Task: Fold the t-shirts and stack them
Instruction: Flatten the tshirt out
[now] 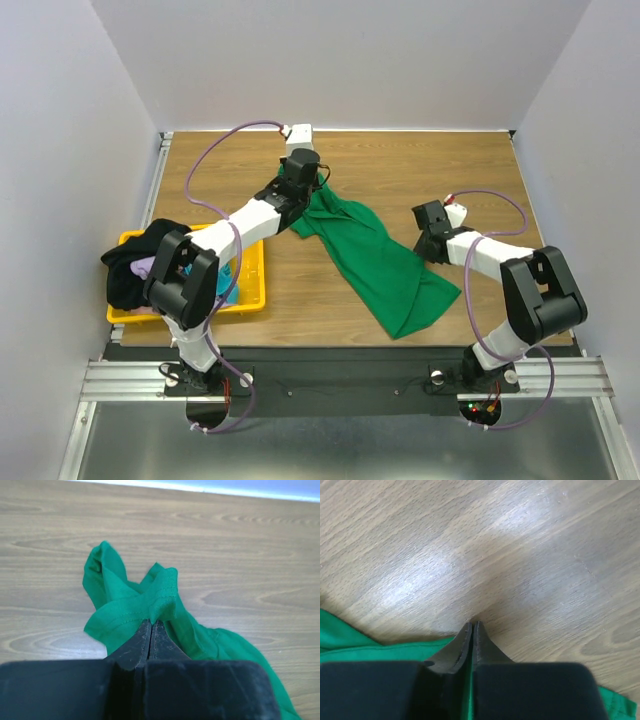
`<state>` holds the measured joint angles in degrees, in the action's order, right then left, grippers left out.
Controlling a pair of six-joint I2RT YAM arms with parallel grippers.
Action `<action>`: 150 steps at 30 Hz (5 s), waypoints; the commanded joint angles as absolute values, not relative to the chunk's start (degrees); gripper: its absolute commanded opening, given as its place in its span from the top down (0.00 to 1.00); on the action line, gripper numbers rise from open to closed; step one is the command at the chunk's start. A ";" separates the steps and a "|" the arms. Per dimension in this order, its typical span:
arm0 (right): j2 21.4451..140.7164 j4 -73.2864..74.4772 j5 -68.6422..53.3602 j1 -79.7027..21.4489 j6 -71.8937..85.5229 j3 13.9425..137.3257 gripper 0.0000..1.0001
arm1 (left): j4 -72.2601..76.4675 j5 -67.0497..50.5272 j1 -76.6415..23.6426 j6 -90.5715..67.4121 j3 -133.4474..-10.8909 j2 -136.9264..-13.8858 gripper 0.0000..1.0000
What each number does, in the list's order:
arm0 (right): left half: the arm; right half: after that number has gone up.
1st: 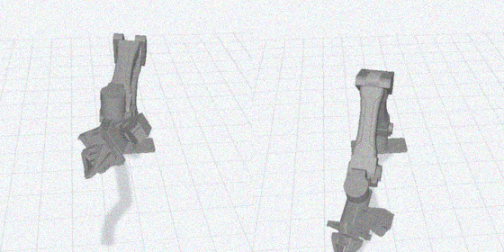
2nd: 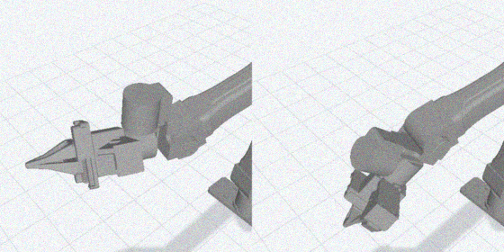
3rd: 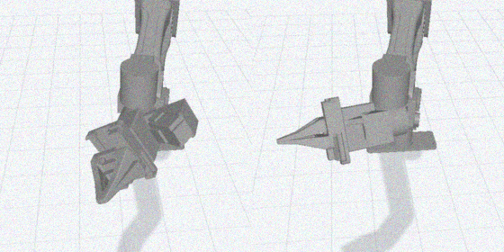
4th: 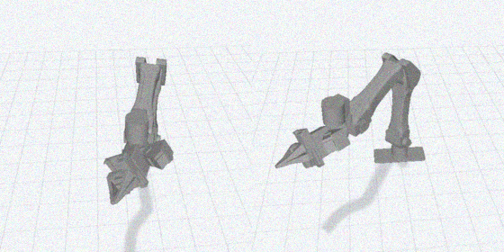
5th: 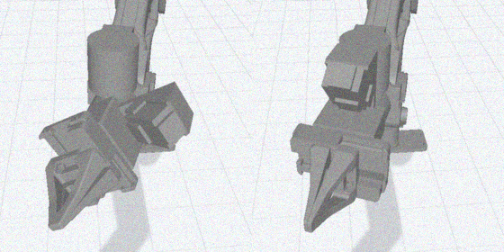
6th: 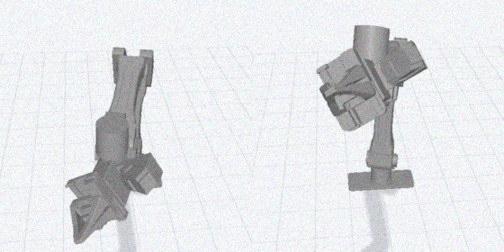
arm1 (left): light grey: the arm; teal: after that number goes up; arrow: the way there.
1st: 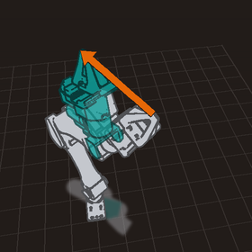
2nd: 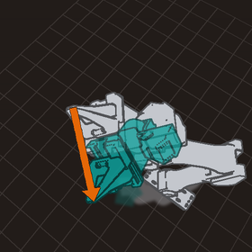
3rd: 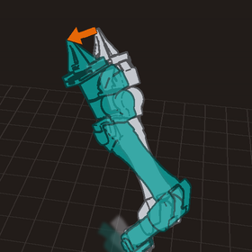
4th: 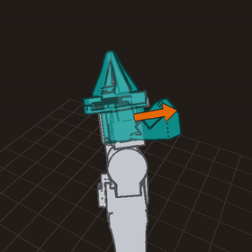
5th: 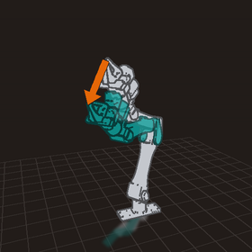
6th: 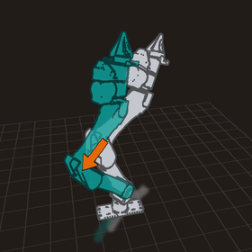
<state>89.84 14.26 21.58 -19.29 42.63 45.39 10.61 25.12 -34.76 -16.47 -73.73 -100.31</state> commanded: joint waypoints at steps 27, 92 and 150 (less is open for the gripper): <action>55.40 9.93 19.60 -18.98 22.95 50.70 1.00 | 12.04 28.47 -37.17 -20.30 -66.44 -67.97 1.00; 90.26 4.66 0.73 -0.26 29.18 60.91 0.00 | 9.50 22.50 -29.71 -17.49 -98.10 -110.49 0.01; 105.44 21.18 -1.42 7.65 24.33 83.90 0.00 | 1.24 -5.82 -26.27 -23.30 -127.92 -127.34 0.01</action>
<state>120.03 19.70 -0.86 7.22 22.46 90.11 1.39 -7.14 -22.94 -26.87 -134.23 -151.61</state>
